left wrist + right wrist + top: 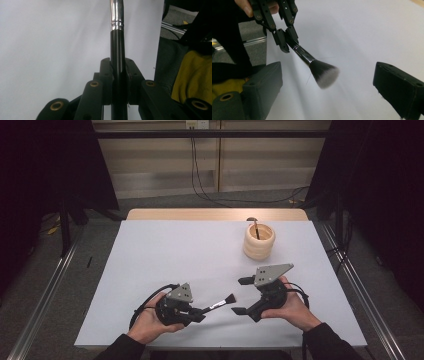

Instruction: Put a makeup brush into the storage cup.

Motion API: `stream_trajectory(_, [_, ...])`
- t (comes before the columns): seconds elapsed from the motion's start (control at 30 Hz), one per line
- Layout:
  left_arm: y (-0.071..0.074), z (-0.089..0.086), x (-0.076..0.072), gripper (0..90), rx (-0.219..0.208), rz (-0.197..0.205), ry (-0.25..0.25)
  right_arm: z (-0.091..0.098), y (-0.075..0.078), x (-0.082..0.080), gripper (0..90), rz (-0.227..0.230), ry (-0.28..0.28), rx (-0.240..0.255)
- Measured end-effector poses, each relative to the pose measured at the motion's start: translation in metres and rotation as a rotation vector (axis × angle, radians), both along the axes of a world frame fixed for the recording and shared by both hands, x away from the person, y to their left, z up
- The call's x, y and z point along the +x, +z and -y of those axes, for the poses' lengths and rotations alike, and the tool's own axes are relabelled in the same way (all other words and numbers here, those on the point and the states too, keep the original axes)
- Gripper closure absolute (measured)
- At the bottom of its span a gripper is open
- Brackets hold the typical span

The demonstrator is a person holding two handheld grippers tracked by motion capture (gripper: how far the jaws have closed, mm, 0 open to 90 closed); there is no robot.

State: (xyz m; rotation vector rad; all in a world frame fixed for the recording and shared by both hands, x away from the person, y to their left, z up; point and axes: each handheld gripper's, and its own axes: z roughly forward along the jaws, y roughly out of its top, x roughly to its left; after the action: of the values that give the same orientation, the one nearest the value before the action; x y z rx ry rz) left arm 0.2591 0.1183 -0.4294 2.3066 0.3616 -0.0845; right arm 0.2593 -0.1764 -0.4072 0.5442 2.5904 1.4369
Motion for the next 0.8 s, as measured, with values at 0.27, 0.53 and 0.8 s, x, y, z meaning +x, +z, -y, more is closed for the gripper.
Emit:
stream_trajectory(0.27, [0.003, -0.003, -0.002, 79.4, -0.045, 0.012, 0.024, 0.007, 0.002, -0.002, 8.3, 0.019, -0.05, 0.086])
stream_trajectory(0.53, [0.003, -0.005, -0.004, 79.4, -0.083, 0.022, 0.039, 0.011, 0.005, -0.006, 8.4, 0.027, -0.077, 0.163])
stream_trajectory(0.8, [0.002, -0.008, -0.005, 79.4, -0.139, 0.042, 0.069, 0.012, 0.005, -0.006, 10.8, 0.026, -0.073, 0.219])
